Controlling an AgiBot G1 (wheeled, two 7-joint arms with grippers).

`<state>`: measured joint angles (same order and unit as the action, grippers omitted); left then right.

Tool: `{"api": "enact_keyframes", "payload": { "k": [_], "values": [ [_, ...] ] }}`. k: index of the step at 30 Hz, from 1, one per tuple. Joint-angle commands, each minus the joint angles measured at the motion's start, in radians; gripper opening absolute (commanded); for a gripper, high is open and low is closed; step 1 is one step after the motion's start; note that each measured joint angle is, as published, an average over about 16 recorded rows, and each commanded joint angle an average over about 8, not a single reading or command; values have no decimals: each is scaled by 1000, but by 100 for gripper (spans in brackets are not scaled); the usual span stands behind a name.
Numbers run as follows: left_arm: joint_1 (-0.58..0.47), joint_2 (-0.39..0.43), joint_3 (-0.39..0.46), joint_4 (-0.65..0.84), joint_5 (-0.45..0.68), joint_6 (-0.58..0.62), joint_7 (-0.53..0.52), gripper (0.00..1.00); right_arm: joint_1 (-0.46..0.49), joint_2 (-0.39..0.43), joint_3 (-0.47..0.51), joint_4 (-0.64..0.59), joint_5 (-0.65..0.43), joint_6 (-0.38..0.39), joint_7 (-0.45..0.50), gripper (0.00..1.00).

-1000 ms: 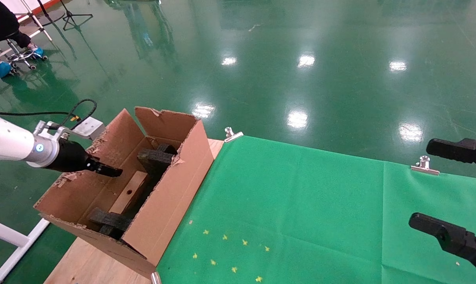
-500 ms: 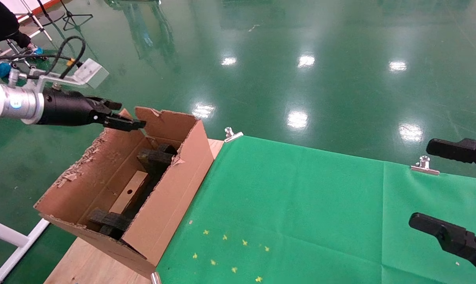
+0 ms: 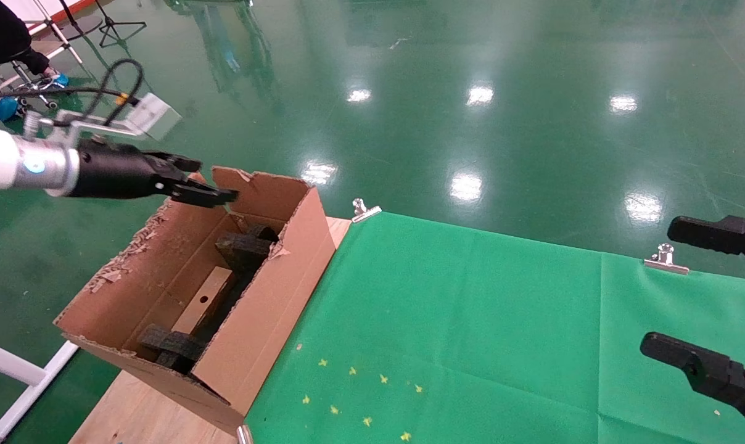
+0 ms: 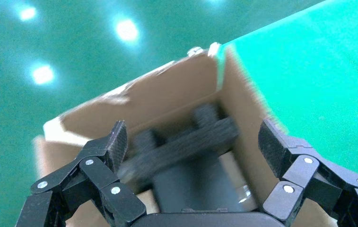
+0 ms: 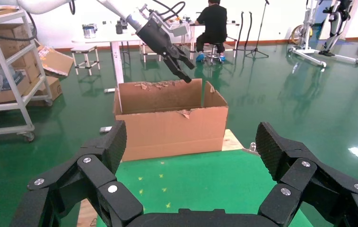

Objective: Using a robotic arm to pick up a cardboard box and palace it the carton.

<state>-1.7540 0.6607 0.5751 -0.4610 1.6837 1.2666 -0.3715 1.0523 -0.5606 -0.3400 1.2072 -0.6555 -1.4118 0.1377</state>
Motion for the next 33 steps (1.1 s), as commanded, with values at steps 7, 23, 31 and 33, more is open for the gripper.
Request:
{"api": "enact_keyframes", "payload": {
  "k": [7, 23, 31, 33],
  "values": [
    [92, -7, -40, -111, -129, 31, 25, 100, 0, 0, 0, 0, 0, 0, 0, 100],
    [284, -21, -123, -344, -398, 96, 77, 100, 0, 0, 0, 0, 0, 0, 0, 100],
    [384, -28, -167, -465, -538, 129, 104, 100, 0, 0, 0, 0, 0, 0, 0, 100],
    [409, -30, -178, -495, -573, 138, 111, 100, 0, 0, 0, 0, 0, 0, 0, 100]
  ]
}}
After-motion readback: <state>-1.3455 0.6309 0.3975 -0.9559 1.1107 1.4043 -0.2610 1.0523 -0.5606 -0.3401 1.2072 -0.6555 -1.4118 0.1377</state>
